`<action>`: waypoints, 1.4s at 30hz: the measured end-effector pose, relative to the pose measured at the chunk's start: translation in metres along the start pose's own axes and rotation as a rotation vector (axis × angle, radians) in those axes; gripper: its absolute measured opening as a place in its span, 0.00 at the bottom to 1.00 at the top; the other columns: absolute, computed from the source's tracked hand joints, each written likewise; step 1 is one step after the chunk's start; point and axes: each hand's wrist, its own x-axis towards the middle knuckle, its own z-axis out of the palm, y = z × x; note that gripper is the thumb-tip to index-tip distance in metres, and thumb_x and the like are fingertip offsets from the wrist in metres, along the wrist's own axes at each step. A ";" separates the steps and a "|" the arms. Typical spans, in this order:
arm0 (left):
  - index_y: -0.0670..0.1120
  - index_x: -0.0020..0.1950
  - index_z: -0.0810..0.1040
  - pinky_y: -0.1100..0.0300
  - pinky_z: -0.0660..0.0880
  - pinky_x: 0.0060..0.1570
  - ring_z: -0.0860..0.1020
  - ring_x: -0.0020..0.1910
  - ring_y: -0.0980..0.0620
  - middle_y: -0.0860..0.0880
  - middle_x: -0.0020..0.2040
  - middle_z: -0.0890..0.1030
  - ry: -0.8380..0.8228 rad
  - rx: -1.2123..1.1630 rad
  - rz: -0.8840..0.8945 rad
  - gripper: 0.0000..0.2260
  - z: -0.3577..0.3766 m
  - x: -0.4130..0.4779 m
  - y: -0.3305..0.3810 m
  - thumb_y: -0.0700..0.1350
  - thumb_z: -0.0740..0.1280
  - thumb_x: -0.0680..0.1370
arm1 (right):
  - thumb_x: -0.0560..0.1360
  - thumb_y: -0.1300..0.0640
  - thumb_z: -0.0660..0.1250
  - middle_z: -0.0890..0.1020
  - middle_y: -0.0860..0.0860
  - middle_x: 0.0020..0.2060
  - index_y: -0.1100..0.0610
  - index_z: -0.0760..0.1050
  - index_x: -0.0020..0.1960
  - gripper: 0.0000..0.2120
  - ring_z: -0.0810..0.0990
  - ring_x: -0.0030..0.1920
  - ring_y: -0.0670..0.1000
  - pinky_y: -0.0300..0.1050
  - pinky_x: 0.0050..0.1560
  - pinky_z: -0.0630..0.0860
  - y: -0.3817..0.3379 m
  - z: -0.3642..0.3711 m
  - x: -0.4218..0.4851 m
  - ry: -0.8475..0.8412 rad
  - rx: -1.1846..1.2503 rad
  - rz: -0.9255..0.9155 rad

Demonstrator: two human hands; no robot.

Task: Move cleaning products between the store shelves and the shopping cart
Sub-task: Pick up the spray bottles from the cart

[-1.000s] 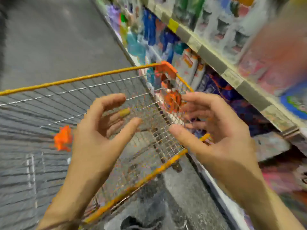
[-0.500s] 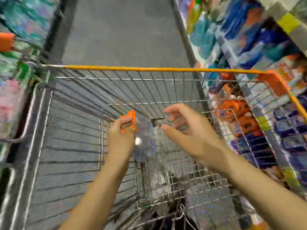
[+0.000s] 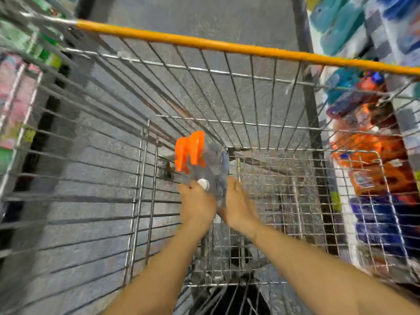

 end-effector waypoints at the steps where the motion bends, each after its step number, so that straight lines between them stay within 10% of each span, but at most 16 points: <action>1: 0.34 0.67 0.67 0.53 0.67 0.54 0.69 0.62 0.39 0.35 0.65 0.68 0.010 0.011 -0.008 0.18 0.001 -0.001 0.000 0.39 0.61 0.78 | 0.74 0.53 0.69 0.71 0.56 0.63 0.56 0.61 0.68 0.28 0.74 0.59 0.61 0.53 0.52 0.74 0.000 0.005 0.003 0.000 -0.014 0.005; 13: 0.39 0.64 0.69 0.52 0.67 0.55 0.71 0.62 0.40 0.39 0.63 0.69 -0.121 -0.032 0.146 0.14 0.006 -0.005 0.023 0.39 0.61 0.78 | 0.78 0.57 0.65 0.82 0.58 0.47 0.55 0.73 0.57 0.08 0.77 0.43 0.56 0.48 0.37 0.71 -0.004 0.002 0.011 0.134 0.460 0.212; 27: 0.39 0.67 0.66 0.46 0.73 0.60 0.74 0.60 0.40 0.40 0.61 0.73 -0.133 -0.324 0.198 0.21 -0.007 -0.016 0.000 0.40 0.67 0.77 | 0.75 0.51 0.71 0.79 0.49 0.63 0.49 0.69 0.71 0.26 0.75 0.64 0.54 0.54 0.65 0.71 0.036 -0.084 -0.066 0.057 0.328 -0.022; 36: 0.52 0.56 0.72 0.58 0.71 0.56 0.75 0.55 0.51 0.43 0.57 0.77 -0.185 -0.665 0.406 0.14 -0.063 -0.069 0.021 0.58 0.65 0.76 | 0.73 0.68 0.69 0.84 0.41 0.34 0.54 0.75 0.54 0.13 0.80 0.38 0.36 0.30 0.42 0.74 0.020 -0.180 -0.164 0.106 0.861 -0.124; 42: 0.52 0.58 0.76 0.69 0.75 0.48 0.80 0.48 0.60 0.53 0.49 0.83 -0.470 -0.658 0.574 0.11 -0.120 -0.112 0.047 0.55 0.63 0.80 | 0.70 0.57 0.76 0.85 0.56 0.53 0.58 0.74 0.65 0.25 0.84 0.52 0.52 0.46 0.55 0.80 0.018 -0.213 -0.199 0.188 1.143 -0.099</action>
